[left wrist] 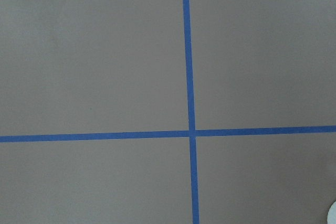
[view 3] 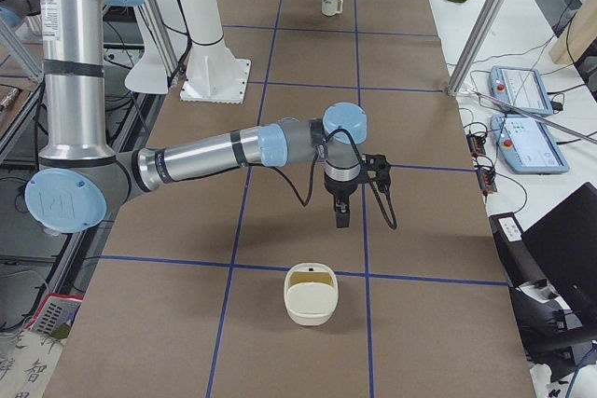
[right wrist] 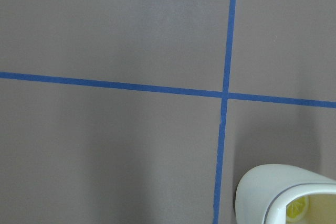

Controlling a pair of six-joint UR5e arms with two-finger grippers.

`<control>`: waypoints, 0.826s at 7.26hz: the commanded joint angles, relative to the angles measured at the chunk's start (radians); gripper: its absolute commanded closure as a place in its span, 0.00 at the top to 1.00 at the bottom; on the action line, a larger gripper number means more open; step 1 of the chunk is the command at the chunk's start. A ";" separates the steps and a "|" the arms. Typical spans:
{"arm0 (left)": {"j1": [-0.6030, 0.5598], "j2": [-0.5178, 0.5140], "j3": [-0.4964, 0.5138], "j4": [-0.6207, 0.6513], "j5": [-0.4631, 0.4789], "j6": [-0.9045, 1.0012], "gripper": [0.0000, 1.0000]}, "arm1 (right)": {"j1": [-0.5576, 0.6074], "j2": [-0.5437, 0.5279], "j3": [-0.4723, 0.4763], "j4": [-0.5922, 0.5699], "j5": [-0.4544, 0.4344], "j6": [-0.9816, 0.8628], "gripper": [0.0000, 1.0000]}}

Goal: Left arm hands cup to right arm to dump lemon

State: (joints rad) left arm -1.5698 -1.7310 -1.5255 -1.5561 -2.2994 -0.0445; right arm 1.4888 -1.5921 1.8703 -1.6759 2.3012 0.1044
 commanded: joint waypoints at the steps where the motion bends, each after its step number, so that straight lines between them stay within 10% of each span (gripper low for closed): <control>1: 0.001 0.019 -0.031 0.011 -0.002 -0.003 1.00 | 0.001 0.079 -0.013 -0.011 -0.002 0.008 1.00; 6: 0.011 0.011 -0.031 -0.002 -0.002 0.000 1.00 | 0.004 0.037 0.007 -0.024 -0.003 0.005 1.00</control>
State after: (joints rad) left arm -1.5616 -1.7177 -1.5560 -1.5591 -2.3012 -0.0486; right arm 1.4920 -1.5506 1.8732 -1.6990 2.3005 0.1087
